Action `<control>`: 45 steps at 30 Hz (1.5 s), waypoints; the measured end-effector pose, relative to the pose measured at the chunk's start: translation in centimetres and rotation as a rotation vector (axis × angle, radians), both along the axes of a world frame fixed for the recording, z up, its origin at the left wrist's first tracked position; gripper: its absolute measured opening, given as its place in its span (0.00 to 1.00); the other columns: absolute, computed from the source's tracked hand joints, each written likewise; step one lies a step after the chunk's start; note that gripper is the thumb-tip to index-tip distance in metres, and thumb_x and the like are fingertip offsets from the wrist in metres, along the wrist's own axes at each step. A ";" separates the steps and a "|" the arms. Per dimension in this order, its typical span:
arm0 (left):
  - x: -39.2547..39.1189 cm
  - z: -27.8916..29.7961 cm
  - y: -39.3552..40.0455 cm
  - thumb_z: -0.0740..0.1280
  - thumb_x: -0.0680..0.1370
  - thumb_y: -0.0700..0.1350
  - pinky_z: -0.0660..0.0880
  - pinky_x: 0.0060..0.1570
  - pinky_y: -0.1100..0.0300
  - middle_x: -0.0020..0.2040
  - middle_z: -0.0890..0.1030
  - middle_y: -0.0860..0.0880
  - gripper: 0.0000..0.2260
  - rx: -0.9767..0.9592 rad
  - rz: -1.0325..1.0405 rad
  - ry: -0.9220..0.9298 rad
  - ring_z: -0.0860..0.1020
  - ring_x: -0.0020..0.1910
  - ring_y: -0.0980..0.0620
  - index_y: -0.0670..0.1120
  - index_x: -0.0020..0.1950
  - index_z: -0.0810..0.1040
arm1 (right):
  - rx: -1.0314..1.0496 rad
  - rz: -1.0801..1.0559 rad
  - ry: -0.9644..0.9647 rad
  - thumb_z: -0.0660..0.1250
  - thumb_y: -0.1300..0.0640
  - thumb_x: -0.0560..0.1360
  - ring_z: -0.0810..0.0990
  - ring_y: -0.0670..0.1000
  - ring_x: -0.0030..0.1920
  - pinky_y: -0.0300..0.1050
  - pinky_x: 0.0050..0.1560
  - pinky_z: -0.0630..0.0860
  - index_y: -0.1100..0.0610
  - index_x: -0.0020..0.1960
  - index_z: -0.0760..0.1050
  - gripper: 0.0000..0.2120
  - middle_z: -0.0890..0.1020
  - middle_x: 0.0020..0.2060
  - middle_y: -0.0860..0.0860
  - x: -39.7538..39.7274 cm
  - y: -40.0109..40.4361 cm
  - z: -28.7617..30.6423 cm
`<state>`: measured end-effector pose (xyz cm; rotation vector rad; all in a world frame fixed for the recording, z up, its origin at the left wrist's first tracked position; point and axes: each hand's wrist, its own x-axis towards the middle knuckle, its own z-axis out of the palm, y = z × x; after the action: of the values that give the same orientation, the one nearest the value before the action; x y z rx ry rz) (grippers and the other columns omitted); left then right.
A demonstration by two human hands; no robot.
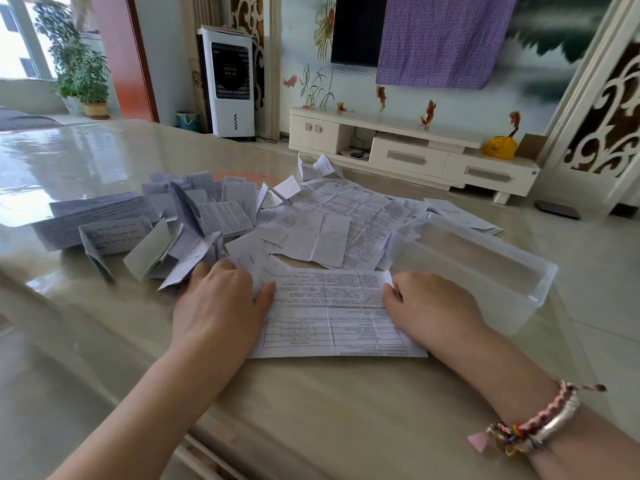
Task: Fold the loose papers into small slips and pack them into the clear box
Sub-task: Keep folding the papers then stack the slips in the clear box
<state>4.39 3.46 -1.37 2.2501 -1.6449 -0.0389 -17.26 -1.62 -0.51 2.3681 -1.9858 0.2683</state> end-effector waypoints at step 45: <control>-3.2 0.1 0.6 0.55 0.77 0.66 0.61 0.64 0.54 0.59 0.70 0.51 0.24 0.000 -0.257 -0.283 0.72 0.63 0.50 0.50 0.60 0.72 | -0.116 0.338 0.044 0.58 0.45 0.78 0.68 0.55 0.60 0.48 0.56 0.64 0.56 0.60 0.62 0.18 0.68 0.58 0.53 3.9 4.2 1.0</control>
<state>1.19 4.06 -1.23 2.1058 -2.0717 0.2248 -13.38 2.62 0.49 2.5967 -1.4980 0.3291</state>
